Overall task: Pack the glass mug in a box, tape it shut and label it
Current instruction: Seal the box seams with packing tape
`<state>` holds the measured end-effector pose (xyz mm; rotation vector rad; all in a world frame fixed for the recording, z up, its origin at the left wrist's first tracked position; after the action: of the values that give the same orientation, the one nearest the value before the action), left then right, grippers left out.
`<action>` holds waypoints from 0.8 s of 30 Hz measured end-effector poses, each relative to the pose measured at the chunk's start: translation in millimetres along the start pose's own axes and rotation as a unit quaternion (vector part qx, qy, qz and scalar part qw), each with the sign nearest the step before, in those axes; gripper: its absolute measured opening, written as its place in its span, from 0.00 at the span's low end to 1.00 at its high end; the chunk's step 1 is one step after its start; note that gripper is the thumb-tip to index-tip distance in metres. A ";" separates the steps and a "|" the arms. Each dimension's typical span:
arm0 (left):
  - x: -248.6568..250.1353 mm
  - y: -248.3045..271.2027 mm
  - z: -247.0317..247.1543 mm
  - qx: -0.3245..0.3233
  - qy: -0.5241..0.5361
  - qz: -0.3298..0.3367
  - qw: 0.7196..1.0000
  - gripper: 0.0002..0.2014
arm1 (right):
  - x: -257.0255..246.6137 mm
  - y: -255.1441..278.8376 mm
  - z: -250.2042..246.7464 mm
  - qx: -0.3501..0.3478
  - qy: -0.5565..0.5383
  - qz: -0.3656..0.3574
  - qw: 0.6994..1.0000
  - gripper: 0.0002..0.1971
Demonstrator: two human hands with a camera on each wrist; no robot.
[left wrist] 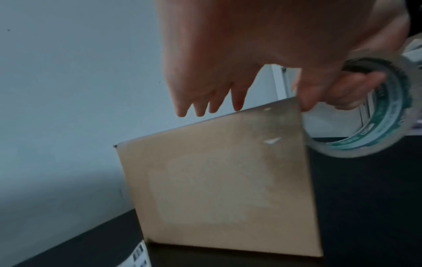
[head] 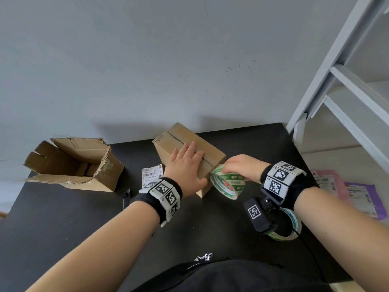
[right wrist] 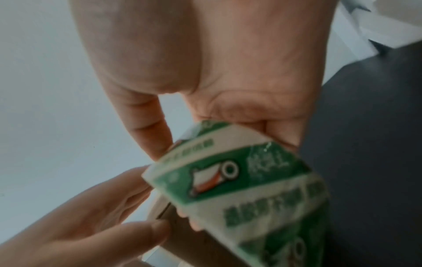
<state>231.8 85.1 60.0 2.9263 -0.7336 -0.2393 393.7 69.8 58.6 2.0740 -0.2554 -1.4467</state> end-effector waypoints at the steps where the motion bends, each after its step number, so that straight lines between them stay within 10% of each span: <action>1: 2.1 2.8 0.2 0.005 0.006 0.007 1.000 0.35 | 1.3 0.9 4.6 -0.011 -0.048 0.004 0.999 0.11; 6: 6.8 8.4 9.9 -0.015 -0.031 0.023 0.999 0.31 | 5.7 7.3 14.3 -0.020 -0.181 -0.002 0.983 0.08; 16: 5.3 7.0 9.4 -0.045 -0.036 0.032 0.998 0.32 | 19.0 2.3 17.5 0.045 0.010 0.009 0.999 0.16; 24: 6.7 3.3 5.1 0.030 0.084 -0.030 0.996 0.28 | 28.2 -4.4 26.1 0.041 -0.084 0.029 0.995 0.11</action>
<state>235.1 78.7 54.7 2.9818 -0.6386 0.0245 380.4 50.7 27.7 1.9933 -0.4438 -1.6014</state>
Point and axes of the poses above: each hand's wrist, its own y-axis away from the middle knuckle, its own z-axis out of the palm, x = y × z, the point moved 4 cm from there along -y, towards the middle knuckle, and after that the axes turned 13 degrees about -y, right-handed, at the moved point
